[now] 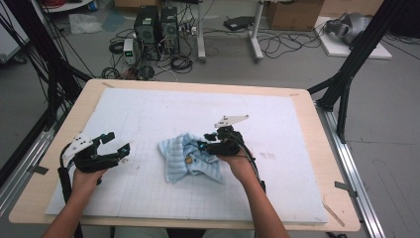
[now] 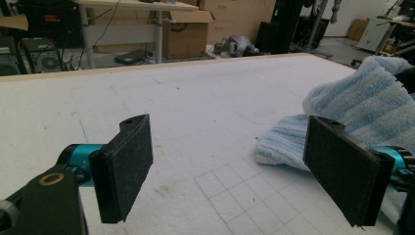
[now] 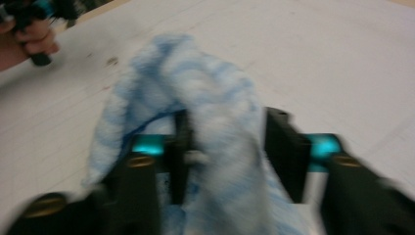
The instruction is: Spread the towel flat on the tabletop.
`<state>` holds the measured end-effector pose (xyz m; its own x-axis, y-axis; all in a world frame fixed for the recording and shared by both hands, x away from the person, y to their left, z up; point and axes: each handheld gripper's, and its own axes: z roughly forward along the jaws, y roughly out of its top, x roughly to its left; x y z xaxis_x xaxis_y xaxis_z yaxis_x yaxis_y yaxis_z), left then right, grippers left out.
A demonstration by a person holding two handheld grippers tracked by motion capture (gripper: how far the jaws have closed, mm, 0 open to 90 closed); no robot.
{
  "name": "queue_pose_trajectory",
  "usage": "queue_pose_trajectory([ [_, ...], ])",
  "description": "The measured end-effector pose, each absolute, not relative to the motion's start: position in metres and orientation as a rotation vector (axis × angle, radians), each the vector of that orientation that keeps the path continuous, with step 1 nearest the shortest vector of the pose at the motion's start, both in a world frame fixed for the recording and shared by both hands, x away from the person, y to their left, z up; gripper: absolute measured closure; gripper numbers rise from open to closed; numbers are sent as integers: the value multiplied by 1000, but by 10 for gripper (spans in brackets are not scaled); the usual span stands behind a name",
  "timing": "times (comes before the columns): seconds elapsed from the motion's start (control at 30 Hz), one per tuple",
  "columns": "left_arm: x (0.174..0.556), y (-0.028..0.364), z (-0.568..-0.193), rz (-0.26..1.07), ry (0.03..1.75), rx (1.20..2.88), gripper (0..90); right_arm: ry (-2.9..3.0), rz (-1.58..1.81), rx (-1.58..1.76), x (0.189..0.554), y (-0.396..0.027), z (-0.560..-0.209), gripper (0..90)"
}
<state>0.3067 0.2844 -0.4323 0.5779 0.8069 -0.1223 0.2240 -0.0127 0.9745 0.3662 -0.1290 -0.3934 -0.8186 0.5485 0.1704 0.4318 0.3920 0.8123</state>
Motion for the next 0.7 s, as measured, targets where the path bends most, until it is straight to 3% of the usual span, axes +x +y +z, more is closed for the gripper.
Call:
queue_pose_trajectory([
  [0.03,307,284,-432,576,899,1555,190,2501,1384,852,366,-126,-392,804],
  [0.13,307,283,-432,575,896,1558,191,2376,1338,882,377,-124,-386,834],
  [0.53,308,279,-434,557,888,1567,191,2030,939,1150,449,-140,-373,828],
  [0.63,307,279,-434,554,889,1568,191,1945,895,1216,454,-147,-374,796],
  [0.67,307,279,-434,551,888,1568,191,1960,775,1288,461,-154,-383,673],
  [0.7,307,279,-434,551,888,1568,192,1960,775,1288,461,-154,-383,673],
])
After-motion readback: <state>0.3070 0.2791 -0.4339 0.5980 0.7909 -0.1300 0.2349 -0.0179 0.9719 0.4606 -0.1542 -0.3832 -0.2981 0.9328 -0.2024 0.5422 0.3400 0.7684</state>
